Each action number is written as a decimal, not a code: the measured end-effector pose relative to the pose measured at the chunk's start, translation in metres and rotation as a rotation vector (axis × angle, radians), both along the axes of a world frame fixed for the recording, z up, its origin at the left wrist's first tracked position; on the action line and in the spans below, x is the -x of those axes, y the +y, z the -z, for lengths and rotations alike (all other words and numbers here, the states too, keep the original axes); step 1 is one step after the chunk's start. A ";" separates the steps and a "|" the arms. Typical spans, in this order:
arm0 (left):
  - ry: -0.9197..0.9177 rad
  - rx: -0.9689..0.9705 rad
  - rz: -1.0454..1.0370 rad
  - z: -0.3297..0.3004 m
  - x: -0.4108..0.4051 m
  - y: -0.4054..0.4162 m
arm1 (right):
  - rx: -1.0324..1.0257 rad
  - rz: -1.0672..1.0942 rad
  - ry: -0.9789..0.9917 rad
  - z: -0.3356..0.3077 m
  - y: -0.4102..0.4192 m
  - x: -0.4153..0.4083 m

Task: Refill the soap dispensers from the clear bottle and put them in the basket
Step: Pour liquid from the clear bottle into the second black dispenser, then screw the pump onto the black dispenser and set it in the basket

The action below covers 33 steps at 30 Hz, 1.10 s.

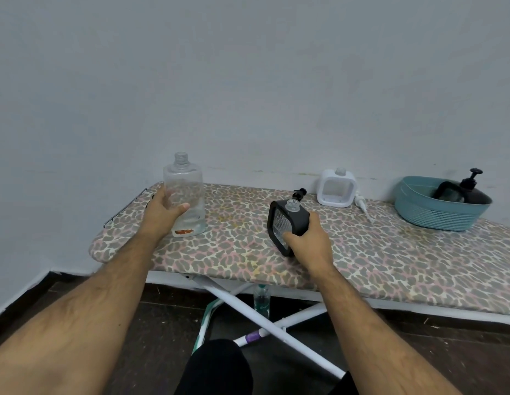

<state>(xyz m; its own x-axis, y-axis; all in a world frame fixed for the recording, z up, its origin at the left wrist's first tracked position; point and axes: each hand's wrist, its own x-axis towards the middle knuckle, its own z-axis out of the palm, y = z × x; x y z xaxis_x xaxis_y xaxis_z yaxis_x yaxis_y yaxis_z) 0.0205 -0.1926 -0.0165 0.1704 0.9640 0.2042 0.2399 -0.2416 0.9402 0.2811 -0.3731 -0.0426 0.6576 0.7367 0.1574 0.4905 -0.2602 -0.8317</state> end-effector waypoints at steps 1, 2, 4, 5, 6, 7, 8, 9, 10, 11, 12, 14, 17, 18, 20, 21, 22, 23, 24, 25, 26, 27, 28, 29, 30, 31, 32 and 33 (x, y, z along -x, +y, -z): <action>0.024 -0.013 -0.001 0.001 0.002 0.000 | 0.000 0.004 -0.003 0.000 0.000 0.000; 0.045 -0.026 -0.002 0.001 0.003 -0.001 | -0.001 0.005 -0.004 0.000 0.000 0.000; 0.073 -0.043 -0.015 0.003 0.005 -0.001 | -0.005 0.001 0.001 -0.001 -0.001 0.001; 0.071 -0.048 -0.035 0.006 0.005 0.000 | -0.006 -0.003 0.002 -0.001 -0.001 0.001; 0.072 -0.059 -0.066 0.008 0.004 -0.001 | -0.006 -0.007 0.000 -0.002 -0.001 0.001; 0.087 -0.084 -0.120 0.011 0.003 -0.004 | -0.007 -0.010 -0.001 -0.002 -0.002 0.001; 0.111 -0.114 -0.194 0.015 0.002 -0.008 | -0.011 -0.013 0.003 -0.002 -0.002 0.000; 0.123 -0.147 -0.281 0.018 0.000 -0.013 | -0.015 -0.016 0.008 -0.002 -0.002 0.000; 0.112 -0.170 -0.367 0.021 -0.003 -0.021 | -0.019 -0.021 0.014 -0.001 -0.002 0.000; 0.080 -0.185 -0.428 0.024 -0.007 -0.030 | -0.021 -0.027 0.021 -0.001 -0.002 0.000; 0.042 -0.203 -0.456 0.025 -0.011 -0.040 | -0.026 -0.035 0.029 -0.001 -0.002 -0.001; 0.000 -0.223 -0.425 0.028 -0.020 -0.056 | -0.032 -0.057 0.055 0.000 -0.001 -0.002; 0.002 -0.198 -0.261 0.030 -0.037 -0.073 | -0.053 -0.096 0.095 0.000 0.002 -0.006; -0.002 -0.187 -0.190 0.030 -0.044 -0.077 | -0.055 -0.113 0.107 0.001 0.003 -0.008; -0.014 -0.160 -0.056 0.030 -0.056 -0.080 | -0.041 -0.154 0.134 -0.001 0.003 -0.012; -0.016 -0.141 -0.003 0.029 -0.063 -0.081 | -0.026 -0.176 0.150 -0.002 0.003 -0.015; -0.015 -0.117 0.040 0.028 -0.069 -0.081 | -0.012 -0.198 0.170 -0.004 0.004 -0.018; -0.013 -0.092 0.077 0.028 -0.076 -0.081 | 0.012 -0.219 0.186 -0.005 0.005 -0.022; -0.016 -0.070 0.114 0.028 -0.082 -0.081 | 0.039 -0.240 0.190 -0.006 0.006 -0.026; -0.024 -0.052 0.155 0.027 -0.088 -0.081 | 0.066 -0.266 0.169 -0.009 0.006 -0.029; -0.032 -0.033 0.195 0.027 -0.094 -0.081 | 0.085 -0.297 0.156 -0.010 0.007 -0.033; -0.039 -0.015 0.232 0.027 -0.099 -0.080 | 0.095 -0.328 0.161 -0.011 0.009 -0.038; -0.043 0.002 0.265 0.027 -0.103 -0.080 | 0.099 -0.357 0.182 -0.013 0.010 -0.041; -0.049 0.019 0.295 0.027 -0.107 -0.080 | 0.106 -0.384 0.202 -0.014 0.011 -0.045; -0.064 0.033 0.325 0.026 -0.110 -0.080 | 0.113 -0.410 0.217 -0.015 0.012 -0.047; -0.086 0.048 0.351 0.025 -0.113 -0.080 | 0.121 -0.433 0.227 -0.016 0.013 -0.050; -0.106 0.063 0.370 0.025 -0.115 -0.080 | 0.127 -0.453 0.243 -0.016 0.016 -0.053; -0.122 0.076 0.381 0.025 -0.118 -0.081 | 0.135 -0.473 0.259 -0.017 0.018 -0.055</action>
<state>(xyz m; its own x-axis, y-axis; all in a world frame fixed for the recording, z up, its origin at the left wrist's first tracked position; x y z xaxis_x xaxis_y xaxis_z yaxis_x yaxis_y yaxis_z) 0.1380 -0.2731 -0.0412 0.4970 0.8497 0.1758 0.0319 -0.2204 0.9749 0.3361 -0.3552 -0.0259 0.2552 0.9634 -0.0817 0.3633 -0.1738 -0.9153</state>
